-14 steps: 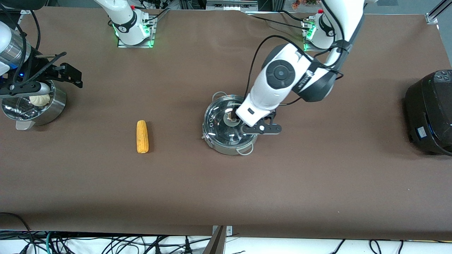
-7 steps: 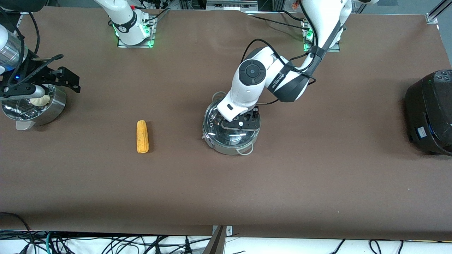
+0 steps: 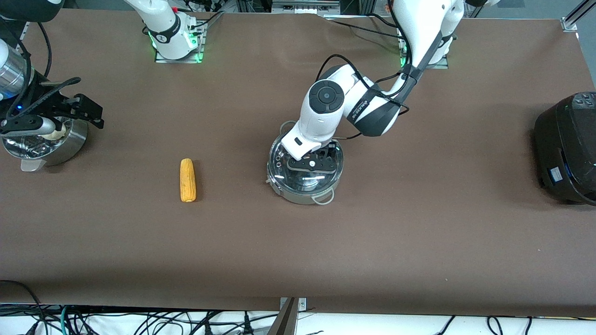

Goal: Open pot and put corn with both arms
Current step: 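Reach the left gripper to the lid knob while the right gripper reaches the corn, then grasp the lid knob with the left gripper while the right gripper grasps the corn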

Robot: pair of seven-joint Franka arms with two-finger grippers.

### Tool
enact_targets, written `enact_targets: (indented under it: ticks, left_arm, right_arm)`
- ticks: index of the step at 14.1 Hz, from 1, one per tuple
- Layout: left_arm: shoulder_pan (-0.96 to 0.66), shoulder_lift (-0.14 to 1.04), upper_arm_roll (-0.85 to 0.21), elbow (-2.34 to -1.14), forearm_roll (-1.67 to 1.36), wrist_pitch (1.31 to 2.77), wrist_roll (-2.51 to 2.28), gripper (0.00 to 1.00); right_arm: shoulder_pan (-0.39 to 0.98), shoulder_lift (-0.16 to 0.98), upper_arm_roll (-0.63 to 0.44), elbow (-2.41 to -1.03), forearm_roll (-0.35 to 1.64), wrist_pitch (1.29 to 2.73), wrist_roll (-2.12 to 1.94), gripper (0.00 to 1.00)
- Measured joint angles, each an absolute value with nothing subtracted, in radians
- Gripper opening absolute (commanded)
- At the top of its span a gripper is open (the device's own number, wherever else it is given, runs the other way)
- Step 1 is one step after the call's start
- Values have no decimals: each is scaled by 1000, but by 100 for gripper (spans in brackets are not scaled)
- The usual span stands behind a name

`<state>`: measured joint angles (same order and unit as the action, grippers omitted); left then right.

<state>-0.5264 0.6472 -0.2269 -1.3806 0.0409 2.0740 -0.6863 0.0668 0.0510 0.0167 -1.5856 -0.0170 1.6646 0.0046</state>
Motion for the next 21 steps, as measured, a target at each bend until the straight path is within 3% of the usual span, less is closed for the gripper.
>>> enact_targets:
  ticks: [3, 5, 8, 10, 13, 17, 21]
  left_arm:
    - [-526, 647, -227, -1380, 41, 2073, -689, 95]
    - [-527, 647, -227, -1381, 41, 2072, -690, 82]
    - [-527, 647, -227, -1381, 41, 2071, -691, 78]
    - [-529, 648, -227, -1381, 41, 2070, -692, 60]
    - [-530, 648, -227, -1381, 41, 2071, -693, 49]
    - [-535, 648, -226, -1381, 45, 2068, -693, 23]
    - [-536, 648, -226, -1380, 45, 2068, -701, 19]
  right_arm:
    - [67, 96, 17, -1588, -17, 1667, 5, 100]
    - [68, 146, 17, -1589, -17, 1690, 5, 100]
    - [72, 221, 20, -1591, -17, 1740, 5, 100]
    - [77, 269, 25, -1593, -15, 1773, 5, 100]
    - [114, 333, 29, -1595, -9, 1814, 32, 100]
    - [151, 386, 31, -1615, -8, 1885, 75, 100]
    - [152, 389, 33, -1721, -6, 1991, 75, 100]
